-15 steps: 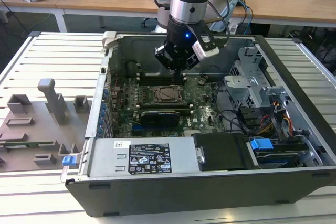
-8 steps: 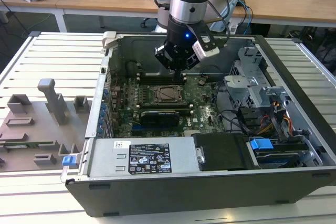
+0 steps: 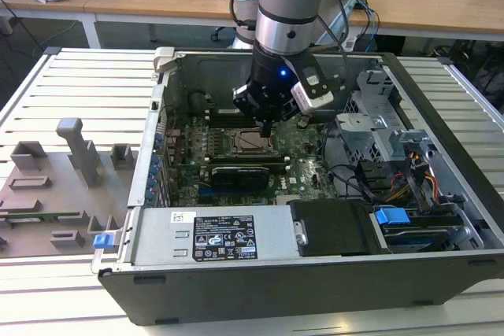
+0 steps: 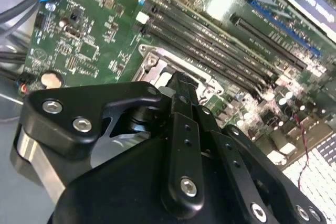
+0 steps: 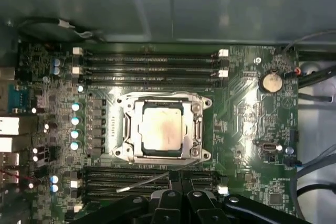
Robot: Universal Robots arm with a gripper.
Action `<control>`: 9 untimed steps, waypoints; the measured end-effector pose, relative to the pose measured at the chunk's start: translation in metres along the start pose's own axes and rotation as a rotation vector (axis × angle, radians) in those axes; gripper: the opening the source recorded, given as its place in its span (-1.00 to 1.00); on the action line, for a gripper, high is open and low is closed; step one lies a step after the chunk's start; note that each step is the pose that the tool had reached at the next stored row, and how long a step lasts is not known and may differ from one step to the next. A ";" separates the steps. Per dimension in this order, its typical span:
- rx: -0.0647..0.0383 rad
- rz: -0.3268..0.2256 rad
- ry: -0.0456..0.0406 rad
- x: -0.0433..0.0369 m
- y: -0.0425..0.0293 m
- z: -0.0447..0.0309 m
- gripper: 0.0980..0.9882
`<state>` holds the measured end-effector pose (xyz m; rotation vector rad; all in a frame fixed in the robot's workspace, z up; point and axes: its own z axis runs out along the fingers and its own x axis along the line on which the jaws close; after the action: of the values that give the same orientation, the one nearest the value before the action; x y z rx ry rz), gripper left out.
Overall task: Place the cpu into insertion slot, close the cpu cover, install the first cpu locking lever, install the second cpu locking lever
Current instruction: 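Install the second cpu locking lever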
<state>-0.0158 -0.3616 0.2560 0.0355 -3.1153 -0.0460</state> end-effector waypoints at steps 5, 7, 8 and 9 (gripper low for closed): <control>-0.008 0.000 0.0000 -0.0001 -0.0055 0.0097 -0.98; -0.043 -0.001 -0.0008 0.0001 -0.0099 0.0116 -0.98; -0.052 -0.001 -0.0010 0.0002 -0.0121 0.0121 -0.98; -0.064 -0.002 -0.0013 0.0006 -0.0155 0.0130 -0.98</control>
<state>-0.0164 -0.3767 0.2426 0.0368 -3.1127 -0.1461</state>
